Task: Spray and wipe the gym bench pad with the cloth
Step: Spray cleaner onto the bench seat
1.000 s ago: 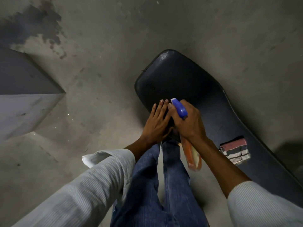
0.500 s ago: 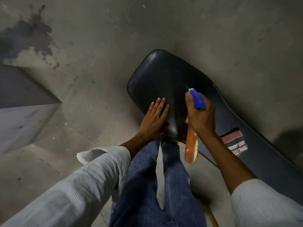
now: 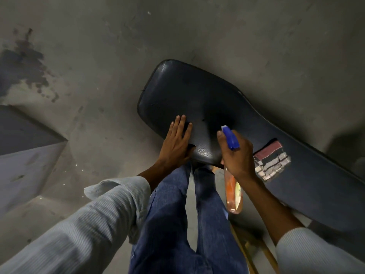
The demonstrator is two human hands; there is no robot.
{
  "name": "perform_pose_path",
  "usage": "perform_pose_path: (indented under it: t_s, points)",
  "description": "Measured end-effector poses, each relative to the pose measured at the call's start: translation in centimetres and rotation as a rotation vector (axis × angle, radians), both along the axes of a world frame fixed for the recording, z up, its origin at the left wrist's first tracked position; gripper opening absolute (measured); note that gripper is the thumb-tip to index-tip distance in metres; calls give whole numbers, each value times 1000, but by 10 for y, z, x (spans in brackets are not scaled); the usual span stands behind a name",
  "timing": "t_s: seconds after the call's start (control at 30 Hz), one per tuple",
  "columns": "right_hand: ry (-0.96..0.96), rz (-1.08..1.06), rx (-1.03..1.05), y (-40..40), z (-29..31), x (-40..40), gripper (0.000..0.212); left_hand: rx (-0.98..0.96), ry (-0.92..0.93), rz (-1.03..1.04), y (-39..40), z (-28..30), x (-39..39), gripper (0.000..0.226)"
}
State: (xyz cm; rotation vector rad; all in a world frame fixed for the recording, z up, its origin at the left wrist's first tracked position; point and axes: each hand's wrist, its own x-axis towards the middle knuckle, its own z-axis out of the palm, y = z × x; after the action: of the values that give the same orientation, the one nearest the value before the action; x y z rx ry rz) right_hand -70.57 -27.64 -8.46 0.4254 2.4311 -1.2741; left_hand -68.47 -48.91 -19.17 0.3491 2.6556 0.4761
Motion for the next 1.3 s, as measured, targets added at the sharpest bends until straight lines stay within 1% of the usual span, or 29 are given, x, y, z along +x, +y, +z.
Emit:
perform_pose_path:
  t_s: [0.1, 0.27, 0.4, 0.5, 0.67, 0.77, 0.93, 1.0, 1.07, 1.13, 1.23, 1.3]
  points:
    - [18, -95, -2, 9, 4, -9, 41, -11, 8, -17, 3, 1, -2, 86]
    - [57, -193, 29, 25, 8, -12, 35, -33, 4, -120, 13, 5, -9, 84]
    - [37, -313, 54, 42, 14, 2, 39, -37, 22, -207, 24, 3, -17, 83]
    - [12, -383, 49, 55, 15, 19, 39, -45, 23, -233, 32, 3, -21, 82]
    - [-88, -320, -46, 53, 20, 51, 36, -57, 30, -243, 35, 2, -19, 84]
    - [-117, -247, -20, 45, 15, 69, 42, -76, 47, -243, 35, 2, -16, 85]
    - [-120, -208, -6, 38, 4, 86, 75, -116, 65, -142, 31, -4, -2, 90]
    - [-133, -192, -4, 35, 3, 86, 78, -129, 59, -89, 30, -6, 5, 93]
    - [-140, -162, -15, 31, 1, 85, 78, -138, 58, 16, 29, -5, 11, 97]
    - [-181, -122, -17, 23, 0, 82, 73, -129, 49, 147, 25, -2, 18, 100]
    - [-254, -6, 8, 9, -1, 78, 49, -123, 13, 257, 16, -2, 32, 104]
    - [-294, 71, 3, 1, -5, 76, 38, -121, -11, 301, 13, 0, 39, 106]
